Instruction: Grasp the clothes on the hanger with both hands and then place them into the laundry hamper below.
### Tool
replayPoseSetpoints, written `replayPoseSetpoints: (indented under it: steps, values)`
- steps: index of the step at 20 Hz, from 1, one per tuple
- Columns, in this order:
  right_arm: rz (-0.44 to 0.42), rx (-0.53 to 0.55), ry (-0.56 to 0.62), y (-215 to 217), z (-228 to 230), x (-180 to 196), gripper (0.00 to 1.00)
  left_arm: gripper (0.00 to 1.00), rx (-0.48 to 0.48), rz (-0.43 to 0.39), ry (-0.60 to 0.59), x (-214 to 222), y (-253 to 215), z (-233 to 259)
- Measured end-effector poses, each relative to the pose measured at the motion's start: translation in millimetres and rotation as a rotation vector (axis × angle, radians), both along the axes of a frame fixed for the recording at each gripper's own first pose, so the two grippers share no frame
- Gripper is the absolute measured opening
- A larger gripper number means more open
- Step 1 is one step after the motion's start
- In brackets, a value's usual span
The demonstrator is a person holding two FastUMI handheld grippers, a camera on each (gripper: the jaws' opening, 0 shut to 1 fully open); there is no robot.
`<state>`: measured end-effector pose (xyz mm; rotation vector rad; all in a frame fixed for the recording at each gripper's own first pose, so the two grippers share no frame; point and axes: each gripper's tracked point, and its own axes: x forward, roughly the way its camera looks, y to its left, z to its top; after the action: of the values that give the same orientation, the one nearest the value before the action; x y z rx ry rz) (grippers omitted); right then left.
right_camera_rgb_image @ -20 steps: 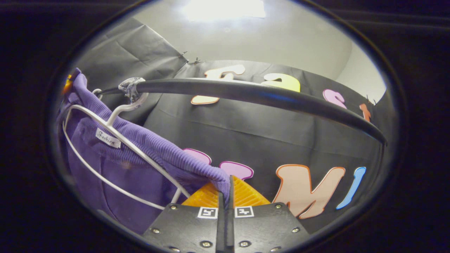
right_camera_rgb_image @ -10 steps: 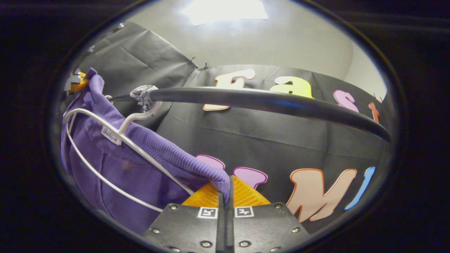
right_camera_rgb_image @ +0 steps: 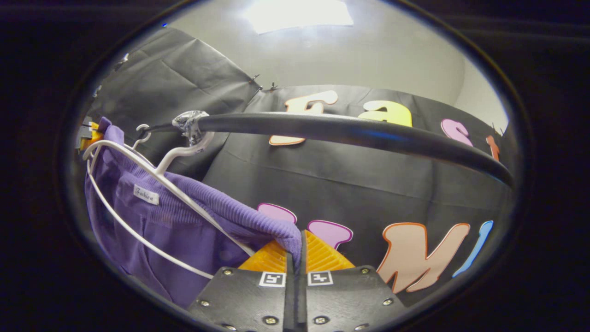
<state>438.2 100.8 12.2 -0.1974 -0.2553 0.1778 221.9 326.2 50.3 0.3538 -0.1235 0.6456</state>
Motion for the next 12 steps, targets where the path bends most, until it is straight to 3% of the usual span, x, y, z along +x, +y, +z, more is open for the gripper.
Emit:
replayPoseSetpoints:
  steps: [12]
  values:
    - [-0.093, -0.03, -0.012, -19, -2, 14, 0.03, 0.0, -0.184, -0.064, 0.049, 2, -45, -87]
